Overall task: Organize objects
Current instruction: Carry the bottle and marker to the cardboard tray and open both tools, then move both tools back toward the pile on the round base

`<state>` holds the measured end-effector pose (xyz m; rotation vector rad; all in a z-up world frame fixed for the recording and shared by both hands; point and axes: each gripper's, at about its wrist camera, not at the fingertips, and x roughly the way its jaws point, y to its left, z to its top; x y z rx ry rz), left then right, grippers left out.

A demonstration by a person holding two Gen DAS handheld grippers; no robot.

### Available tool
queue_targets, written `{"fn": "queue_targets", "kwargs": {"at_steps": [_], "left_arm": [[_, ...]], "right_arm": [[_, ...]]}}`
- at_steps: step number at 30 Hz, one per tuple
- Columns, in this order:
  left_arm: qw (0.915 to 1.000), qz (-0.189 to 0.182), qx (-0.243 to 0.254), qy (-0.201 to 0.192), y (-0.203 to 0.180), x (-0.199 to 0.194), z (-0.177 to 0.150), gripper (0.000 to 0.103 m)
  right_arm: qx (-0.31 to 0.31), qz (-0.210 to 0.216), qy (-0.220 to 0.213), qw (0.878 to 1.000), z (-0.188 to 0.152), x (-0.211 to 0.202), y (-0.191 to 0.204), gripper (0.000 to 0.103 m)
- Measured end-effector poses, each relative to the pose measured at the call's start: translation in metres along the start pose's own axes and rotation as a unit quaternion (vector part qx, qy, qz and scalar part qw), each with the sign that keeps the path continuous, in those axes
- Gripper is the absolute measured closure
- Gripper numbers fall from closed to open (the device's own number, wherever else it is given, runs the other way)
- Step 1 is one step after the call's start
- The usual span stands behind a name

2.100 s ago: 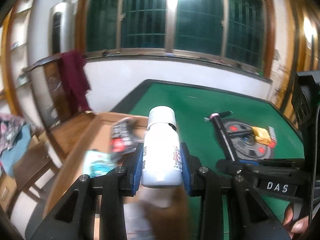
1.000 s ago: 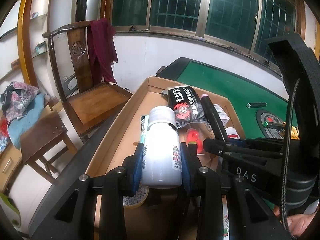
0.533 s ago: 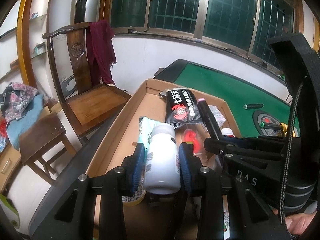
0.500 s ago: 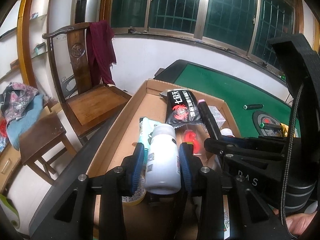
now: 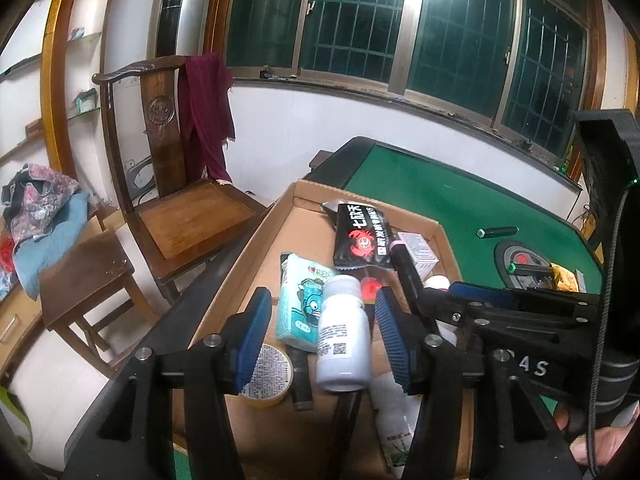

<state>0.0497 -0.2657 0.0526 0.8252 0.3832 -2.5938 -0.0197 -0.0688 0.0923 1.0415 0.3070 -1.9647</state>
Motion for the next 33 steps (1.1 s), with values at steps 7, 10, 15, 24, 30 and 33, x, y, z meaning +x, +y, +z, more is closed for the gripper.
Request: {"fn": "queue_targets", "kwargs": {"at_steps": [7, 10, 15, 24, 30, 33], "left_arm": [[0.9997, -0.005, 0.022, -0.003, -0.021, -0.007, -0.002, 0.055], [0.9993, -0.008, 0.036, -0.003, -0.033, -0.01, -0.002, 0.055], [0.9973, -0.018, 0.072, -0.003, -0.062, -0.015, -0.005, 0.055], [0.9866, -0.054, 0.154, 0.001, -0.149, -0.013, -0.008, 0.055], [0.97, -0.11, 0.216, 0.017, -0.221, 0.015, 0.01, 0.055], [0.9541, -0.153, 0.252, 0.052, -0.257, 0.047, 0.027, 0.055]], "right_arm": [[0.025, 0.014, -0.012, 1.0, -0.005, -0.018, -0.013, 0.073], [0.038, 0.018, -0.017, 0.999, -0.009, -0.026, -0.024, 0.073], [0.065, 0.012, -0.027, 0.997, -0.024, -0.045, -0.055, 0.073], [0.156, -0.014, -0.037, 0.987, -0.062, -0.087, -0.161, 0.073], [0.225, -0.033, -0.061, 0.972, -0.089, -0.122, -0.242, 0.073], [0.262, -0.035, -0.085, 0.961, -0.102, -0.14, -0.281, 0.07]]}}
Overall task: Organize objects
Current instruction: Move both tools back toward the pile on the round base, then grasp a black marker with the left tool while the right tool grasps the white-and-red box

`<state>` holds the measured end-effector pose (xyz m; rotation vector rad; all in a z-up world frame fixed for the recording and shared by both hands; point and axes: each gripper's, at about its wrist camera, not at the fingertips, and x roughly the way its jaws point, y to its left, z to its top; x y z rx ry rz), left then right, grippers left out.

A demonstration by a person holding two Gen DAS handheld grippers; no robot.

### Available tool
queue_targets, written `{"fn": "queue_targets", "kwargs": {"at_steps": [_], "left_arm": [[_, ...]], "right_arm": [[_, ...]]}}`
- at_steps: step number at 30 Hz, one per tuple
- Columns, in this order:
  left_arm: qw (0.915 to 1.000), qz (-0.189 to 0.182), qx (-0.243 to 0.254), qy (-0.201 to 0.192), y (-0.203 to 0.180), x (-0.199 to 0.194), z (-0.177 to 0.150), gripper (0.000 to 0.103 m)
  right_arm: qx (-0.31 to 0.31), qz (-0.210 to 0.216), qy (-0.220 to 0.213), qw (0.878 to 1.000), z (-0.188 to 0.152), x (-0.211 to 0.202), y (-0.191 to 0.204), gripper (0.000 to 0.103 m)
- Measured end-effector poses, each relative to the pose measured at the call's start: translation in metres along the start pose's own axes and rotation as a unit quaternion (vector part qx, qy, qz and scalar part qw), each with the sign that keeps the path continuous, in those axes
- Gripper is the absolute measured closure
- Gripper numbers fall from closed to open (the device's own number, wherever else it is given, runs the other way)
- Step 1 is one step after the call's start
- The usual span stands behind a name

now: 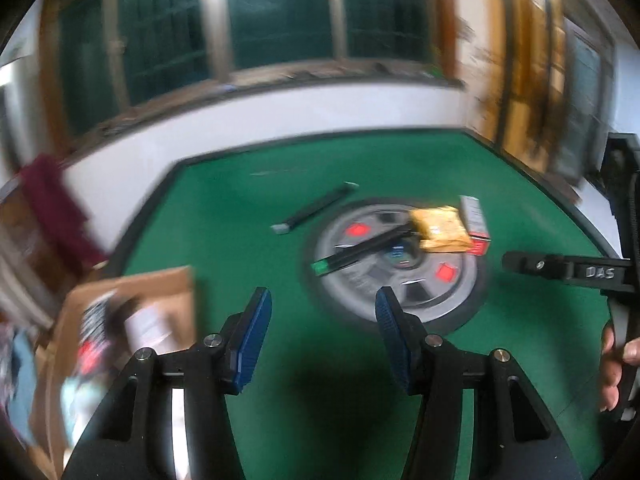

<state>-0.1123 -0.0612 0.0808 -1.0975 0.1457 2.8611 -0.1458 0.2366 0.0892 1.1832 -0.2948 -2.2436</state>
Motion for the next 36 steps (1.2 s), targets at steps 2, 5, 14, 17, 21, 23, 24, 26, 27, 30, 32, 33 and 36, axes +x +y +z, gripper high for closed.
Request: {"fn": "queue_targets", "kwargs": {"at_steps": [2, 5, 14, 17, 21, 23, 24, 26, 27, 30, 32, 33, 36], "left_arm": [[0.999, -0.028, 0.031, 0.015, -0.006, 0.024, 0.018, 0.055], [0.9962, -0.041, 0.059, 0.048, -0.01, 0.061, 0.038, 0.055], [0.9865, -0.036, 0.134, 0.088, -0.025, 0.122, 0.045, 0.055], [0.9861, -0.041, 0.128, 0.097, -0.027, 0.134, 0.044, 0.055], [0.9859, -0.051, 0.113, 0.113, -0.034, 0.147, 0.041, 0.068], [0.987, -0.046, 0.099, 0.118, -0.036, 0.148, 0.043, 0.091], [0.9881, -0.035, 0.088, 0.121, -0.038, 0.147, 0.043, 0.091], [0.9895, -0.023, 0.075, 0.121, -0.04, 0.143, 0.038, 0.091], [0.9898, -0.026, 0.066, 0.124, -0.04, 0.14, 0.035, 0.091], [0.9909, -0.021, 0.023, 0.131, -0.04, 0.118, 0.016, 0.091], [0.9913, -0.008, 0.012, 0.131, -0.04, 0.097, -0.004, 0.091], [0.9921, 0.006, 0.01, 0.125, -0.041, 0.081, -0.02, 0.091], [0.9939, 0.025, 0.006, 0.107, -0.042, 0.054, -0.049, 0.091]], "right_arm": [[0.017, -0.001, -0.017, 1.0, 0.003, -0.009, -0.02, 0.069], [0.046, -0.005, -0.034, 0.998, 0.009, -0.019, -0.041, 0.069], [0.069, 0.023, -0.037, 0.997, 0.013, -0.022, -0.051, 0.069], [0.076, 0.032, -0.034, 0.996, 0.012, -0.021, -0.055, 0.069], [0.078, 0.03, -0.035, 0.996, 0.011, -0.02, -0.055, 0.069], [0.084, 0.024, -0.037, 0.995, 0.011, -0.02, -0.058, 0.069], [0.087, 0.024, -0.038, 0.995, 0.011, -0.02, -0.06, 0.069], [0.092, 0.021, -0.038, 0.995, 0.011, -0.019, -0.063, 0.069], [0.093, 0.016, -0.04, 0.995, 0.011, -0.019, -0.065, 0.069], [0.098, 0.006, -0.037, 0.994, 0.012, -0.016, -0.069, 0.069], [0.108, -0.001, -0.035, 0.994, 0.012, -0.015, -0.074, 0.069], [0.109, -0.006, -0.036, 0.993, 0.012, -0.015, -0.076, 0.069], [0.106, -0.024, -0.039, 0.993, 0.013, -0.015, -0.08, 0.069]]}}
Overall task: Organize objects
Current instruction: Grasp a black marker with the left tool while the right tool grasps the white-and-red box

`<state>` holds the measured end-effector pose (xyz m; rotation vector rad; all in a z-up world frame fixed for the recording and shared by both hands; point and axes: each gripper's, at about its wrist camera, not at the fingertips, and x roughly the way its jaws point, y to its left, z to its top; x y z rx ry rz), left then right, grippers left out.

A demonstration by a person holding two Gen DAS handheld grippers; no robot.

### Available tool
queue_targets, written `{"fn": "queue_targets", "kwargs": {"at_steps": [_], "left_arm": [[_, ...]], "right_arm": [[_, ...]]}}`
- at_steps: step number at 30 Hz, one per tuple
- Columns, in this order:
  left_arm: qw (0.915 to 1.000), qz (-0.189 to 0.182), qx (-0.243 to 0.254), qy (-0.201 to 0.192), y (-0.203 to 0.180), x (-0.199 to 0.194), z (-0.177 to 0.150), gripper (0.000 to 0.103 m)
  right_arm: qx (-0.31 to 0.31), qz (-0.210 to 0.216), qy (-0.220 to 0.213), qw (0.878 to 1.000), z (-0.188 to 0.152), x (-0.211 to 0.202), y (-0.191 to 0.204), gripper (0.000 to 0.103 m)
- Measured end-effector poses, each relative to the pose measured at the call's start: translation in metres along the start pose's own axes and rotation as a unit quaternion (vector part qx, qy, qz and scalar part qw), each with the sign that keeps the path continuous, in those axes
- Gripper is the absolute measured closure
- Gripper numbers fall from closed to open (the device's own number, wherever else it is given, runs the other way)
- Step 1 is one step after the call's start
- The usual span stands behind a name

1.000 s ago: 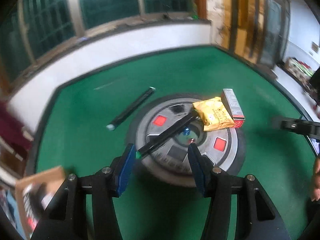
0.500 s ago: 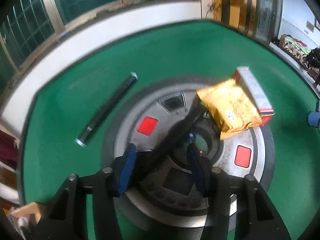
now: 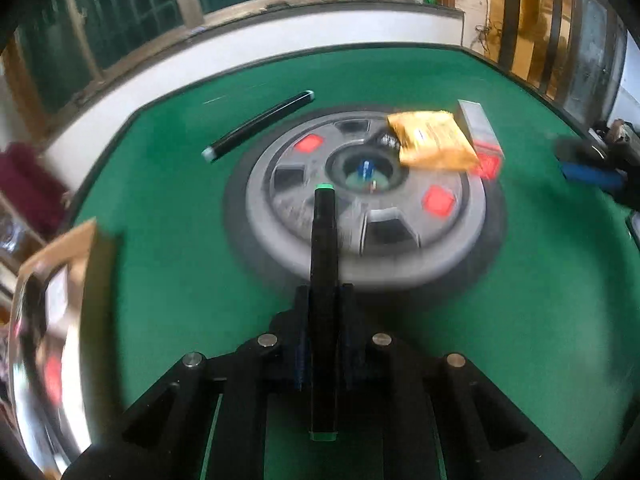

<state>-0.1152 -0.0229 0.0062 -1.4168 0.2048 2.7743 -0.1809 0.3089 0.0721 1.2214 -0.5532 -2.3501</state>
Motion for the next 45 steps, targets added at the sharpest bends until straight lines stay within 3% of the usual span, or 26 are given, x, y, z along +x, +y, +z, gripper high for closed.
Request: {"fn": "queue_targets", "kwargs": {"at_steps": [3, 10, 16, 18, 20, 22, 24, 32, 37, 45], "left_arm": [[0.9997, -0.004, -0.013, -0.02, 0.004, -0.008, -0.016, 0.091], [0.9991, -0.026, -0.023, -0.026, 0.011, 0.0, -0.007, 0.091], [0.9983, -0.044, -0.029, -0.026, 0.013, 0.003, -0.005, 0.091], [0.9984, -0.042, -0.028, -0.026, 0.012, 0.004, -0.005, 0.091], [0.9983, -0.043, -0.029, -0.026, 0.013, 0.002, -0.005, 0.091], [0.9981, -0.046, -0.031, -0.026, 0.014, 0.002, -0.006, 0.091], [0.9978, -0.05, -0.035, -0.027, 0.016, 0.002, -0.006, 0.091], [0.9959, -0.066, -0.054, -0.03, 0.021, 0.002, -0.006, 0.091], [0.9945, -0.075, -0.063, -0.035, 0.025, -0.001, -0.006, 0.091], [0.9963, -0.057, -0.057, -0.027, 0.02, 0.008, -0.003, 0.091]], "right_arm": [[-0.011, -0.024, 0.001, 1.0, 0.005, 0.008, 0.0, 0.069], [0.009, -0.054, 0.023, 0.998, 0.032, 0.037, 0.014, 0.069], [-0.004, -0.131, 0.047, 0.99, 0.063, 0.075, 0.03, 0.069], [-0.009, -0.139, 0.055, 0.989, 0.064, 0.084, 0.032, 0.06], [-0.024, -0.161, 0.067, 0.984, 0.059, 0.091, 0.036, 0.059], [-0.071, -0.189, 0.059, 0.978, 0.05, 0.093, 0.043, 0.062], [-0.088, -0.194, 0.054, 0.976, 0.043, 0.087, 0.043, 0.079], [-0.076, -0.119, 0.02, 0.99, -0.006, 0.018, 0.024, 0.079], [-0.084, -0.063, 0.004, 0.994, -0.02, -0.011, 0.035, 0.079], [-0.12, -0.023, 0.023, 0.992, -0.031, 0.0, 0.063, 0.078]]}}
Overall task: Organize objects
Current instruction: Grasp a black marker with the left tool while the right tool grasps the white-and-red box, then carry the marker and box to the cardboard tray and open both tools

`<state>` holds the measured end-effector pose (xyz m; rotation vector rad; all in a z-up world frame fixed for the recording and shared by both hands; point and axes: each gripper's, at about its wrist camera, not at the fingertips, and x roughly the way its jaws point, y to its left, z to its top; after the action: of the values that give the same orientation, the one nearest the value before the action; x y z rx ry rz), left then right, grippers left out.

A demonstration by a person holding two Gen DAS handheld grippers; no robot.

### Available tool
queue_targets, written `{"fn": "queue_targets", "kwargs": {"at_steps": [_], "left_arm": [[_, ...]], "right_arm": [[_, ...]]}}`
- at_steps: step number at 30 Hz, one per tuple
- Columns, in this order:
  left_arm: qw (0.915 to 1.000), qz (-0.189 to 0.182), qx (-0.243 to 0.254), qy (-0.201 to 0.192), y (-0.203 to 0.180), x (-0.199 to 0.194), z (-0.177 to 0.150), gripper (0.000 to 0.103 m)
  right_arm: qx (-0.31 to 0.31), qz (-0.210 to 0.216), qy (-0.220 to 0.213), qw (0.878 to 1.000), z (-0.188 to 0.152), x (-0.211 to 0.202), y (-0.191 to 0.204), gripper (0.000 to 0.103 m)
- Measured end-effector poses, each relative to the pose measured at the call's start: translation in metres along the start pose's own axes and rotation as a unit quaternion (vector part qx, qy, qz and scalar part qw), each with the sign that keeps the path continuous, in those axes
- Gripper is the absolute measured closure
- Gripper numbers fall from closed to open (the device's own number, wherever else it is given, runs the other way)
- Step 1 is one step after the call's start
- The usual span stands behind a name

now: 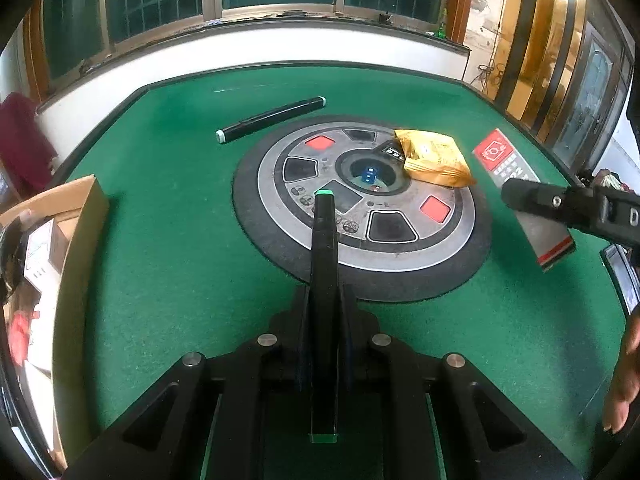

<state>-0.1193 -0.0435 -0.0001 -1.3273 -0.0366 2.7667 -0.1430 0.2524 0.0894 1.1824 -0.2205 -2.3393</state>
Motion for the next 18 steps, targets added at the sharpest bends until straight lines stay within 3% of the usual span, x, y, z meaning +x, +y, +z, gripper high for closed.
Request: {"fn": "queue_targets", "kwargs": {"at_steps": [18], "left_arm": [[0.9997, 0.006, 0.001, -0.023, 0.003, -0.009, 0.003, 0.091]], "right_arm": [[-0.029, 0.015, 0.026, 0.999, -0.005, 0.021, 0.02, 0.078]]}}
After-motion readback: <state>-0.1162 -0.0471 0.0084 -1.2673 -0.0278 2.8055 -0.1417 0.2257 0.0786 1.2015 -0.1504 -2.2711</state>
